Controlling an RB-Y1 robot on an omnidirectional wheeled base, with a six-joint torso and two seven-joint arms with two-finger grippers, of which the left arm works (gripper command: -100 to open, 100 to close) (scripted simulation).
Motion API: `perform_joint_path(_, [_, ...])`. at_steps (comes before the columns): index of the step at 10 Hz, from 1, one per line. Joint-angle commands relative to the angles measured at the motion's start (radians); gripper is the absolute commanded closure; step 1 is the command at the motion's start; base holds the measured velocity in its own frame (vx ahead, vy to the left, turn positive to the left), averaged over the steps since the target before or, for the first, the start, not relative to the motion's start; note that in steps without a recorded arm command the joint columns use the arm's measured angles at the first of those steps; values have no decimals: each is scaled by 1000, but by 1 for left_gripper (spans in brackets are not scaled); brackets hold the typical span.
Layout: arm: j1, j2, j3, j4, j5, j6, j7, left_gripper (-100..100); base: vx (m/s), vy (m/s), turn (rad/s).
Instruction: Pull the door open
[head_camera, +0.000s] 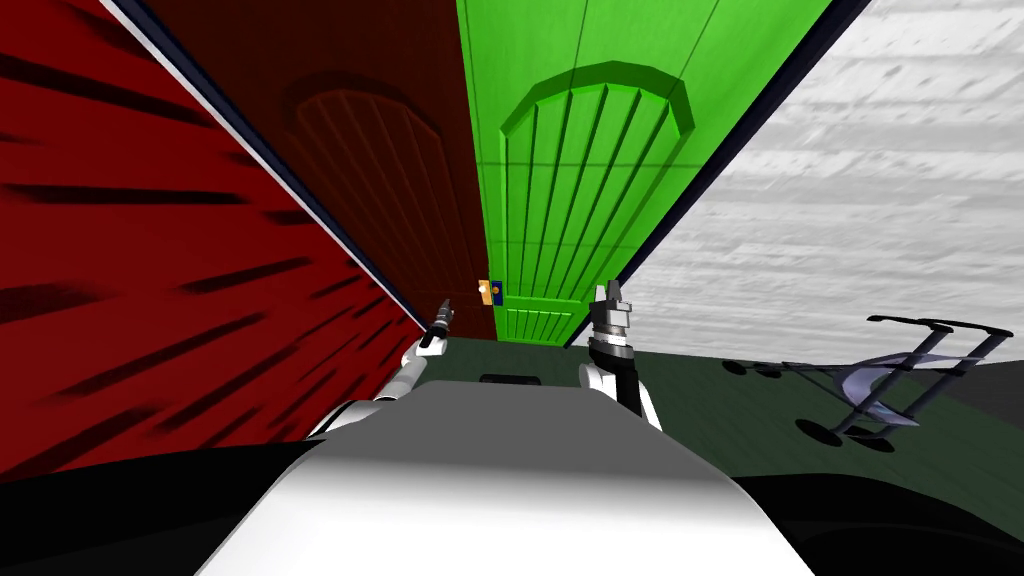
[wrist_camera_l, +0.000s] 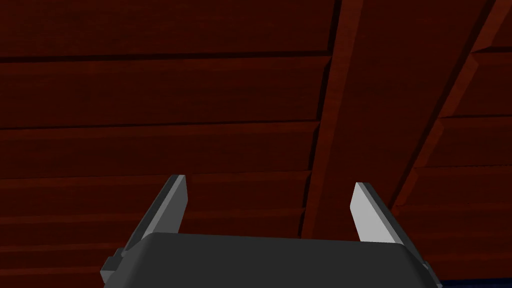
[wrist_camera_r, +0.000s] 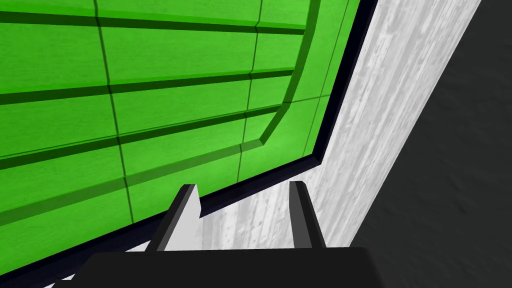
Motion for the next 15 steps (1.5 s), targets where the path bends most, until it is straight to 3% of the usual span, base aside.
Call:
perform_joint_path(1, [-13, -1, -5, 9, 1, -10, 6, -100, 167, -46, -115])
perform_joint_path(3, [-28, -9, -18, 5, 0, -15, 12, -100, 192, -60, -146])
perform_joint_path(6, [-58, -37, -49, -9, -5, -21, 17, -100, 193, -84, -189])
perform_joint_path(7, [-51, -27, -44, -2, -3, -25, 19, -100, 91, -55, -30])
perform_joint_path(8, [-51, -27, -44, -2, -3, -25, 19, 100, -12, 8, 32])
perform_joint_path(13, [-51, -27, -44, -2, -3, -25, 19, 100, -18, 9, -5])
perform_joint_path(14, [-31, -6, -31, 8, 0, -23, 23, 100, -126, 81, 174])
perform_joint_path(15, [-27, 0, -28, 10, 1, -23, 24, 100, -205, 126, 143])
